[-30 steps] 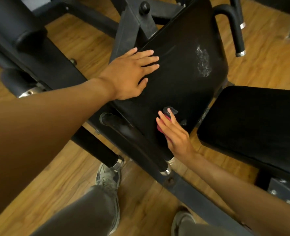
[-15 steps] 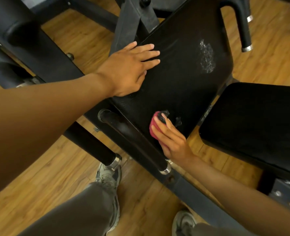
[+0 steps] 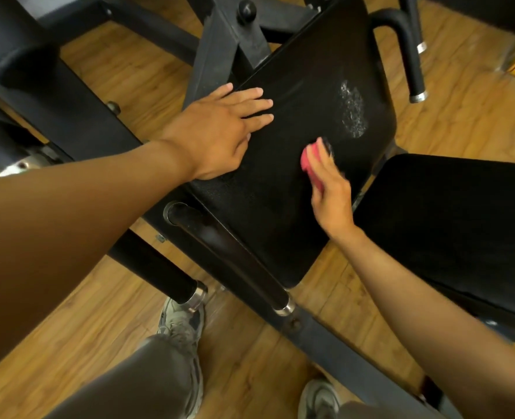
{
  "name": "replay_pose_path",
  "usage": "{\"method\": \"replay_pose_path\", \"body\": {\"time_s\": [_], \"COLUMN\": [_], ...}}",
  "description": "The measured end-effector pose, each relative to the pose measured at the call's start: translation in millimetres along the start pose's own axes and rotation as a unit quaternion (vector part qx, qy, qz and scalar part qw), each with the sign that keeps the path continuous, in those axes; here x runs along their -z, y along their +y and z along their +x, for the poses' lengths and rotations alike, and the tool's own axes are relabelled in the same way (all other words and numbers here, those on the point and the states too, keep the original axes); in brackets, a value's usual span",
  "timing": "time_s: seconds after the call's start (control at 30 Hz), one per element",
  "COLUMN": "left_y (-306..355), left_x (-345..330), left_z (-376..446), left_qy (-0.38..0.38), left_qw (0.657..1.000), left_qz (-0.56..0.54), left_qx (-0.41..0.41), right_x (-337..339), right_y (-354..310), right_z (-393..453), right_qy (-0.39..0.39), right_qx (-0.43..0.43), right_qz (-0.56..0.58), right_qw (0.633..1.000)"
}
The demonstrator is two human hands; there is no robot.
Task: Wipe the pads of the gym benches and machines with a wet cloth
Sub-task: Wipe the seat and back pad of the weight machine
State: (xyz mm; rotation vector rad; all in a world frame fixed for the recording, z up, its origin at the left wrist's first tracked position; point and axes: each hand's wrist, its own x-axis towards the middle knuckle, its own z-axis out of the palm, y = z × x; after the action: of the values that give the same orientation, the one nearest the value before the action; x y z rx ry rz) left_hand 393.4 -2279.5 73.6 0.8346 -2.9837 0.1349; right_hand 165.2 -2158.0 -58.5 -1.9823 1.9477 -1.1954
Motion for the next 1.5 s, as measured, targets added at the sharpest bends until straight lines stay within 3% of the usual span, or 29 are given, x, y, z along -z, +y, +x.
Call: {"method": "replay_pose_path", "body": {"time_s": [0.13, 0.3, 0.4, 0.47, 0.63, 0.73, 0.8, 0.93, 1.03, 1.13, 1.27, 1.33, 1.4, 1.5], "left_y": [1, 0, 2, 3, 6, 6, 5, 5, 5, 5, 6, 6, 6, 5], "left_x": [1, 2, 2, 2, 3, 2, 1, 1, 0, 0, 0, 0, 0, -1], "left_z": [0, 0, 0, -1, -3, -3, -3, -4, -3, -3, -4, -4, -5, -3], "left_qy": [-0.005, -0.006, 0.006, 0.020, 0.039, 0.051, 0.066, 0.076, 0.082, 0.096, 0.120, 0.122, 0.123, 0.121], "left_qw": [1.000, 1.000, 0.999, 0.999, 0.996, 0.996, 0.995, 0.992, 0.991, 0.989, 0.986, 0.986, 0.986, 0.985], "left_qz": [-0.003, -0.020, -0.029, -0.043, -0.055, -0.049, -0.047, -0.050, -0.056, -0.061, -0.057, -0.049, -0.048, -0.059], "left_qx": [0.002, 0.003, 0.013, 0.023, 0.050, 0.057, 0.064, 0.082, 0.085, 0.094, 0.097, 0.101, 0.103, 0.103], "right_x": [3, -10, -7, -6, -3, 1, -1, -7, -6, 0, 3, -4, -8, -10], "right_y": [-8, -39, -36, -39, -28, -23, -35, -62, -65, -56, -49, -52, -63, -73], "right_z": [9, -89, -59, -13, 91, 115, 96, 23, 20, 64, 126, 131, 116, 80], "right_qy": [0.007, -0.075, -0.105, -0.089, 0.029, 0.060, 0.039, -0.064, -0.110, -0.072, 0.019, 0.042, 0.042, -0.008], "right_qx": [-0.054, 0.091, 0.196, 0.220, 0.045, -0.039, -0.020, 0.165, 0.225, 0.197, 0.028, -0.006, 0.009, 0.120], "right_qz": [0.001, 0.010, -0.007, 0.004, 0.031, 0.051, 0.043, 0.046, 0.034, 0.027, 0.068, 0.070, 0.062, 0.046], "right_qw": [0.999, 0.993, 0.975, 0.971, 0.998, 0.996, 0.998, 0.983, 0.967, 0.977, 0.997, 0.997, 0.997, 0.992]}}
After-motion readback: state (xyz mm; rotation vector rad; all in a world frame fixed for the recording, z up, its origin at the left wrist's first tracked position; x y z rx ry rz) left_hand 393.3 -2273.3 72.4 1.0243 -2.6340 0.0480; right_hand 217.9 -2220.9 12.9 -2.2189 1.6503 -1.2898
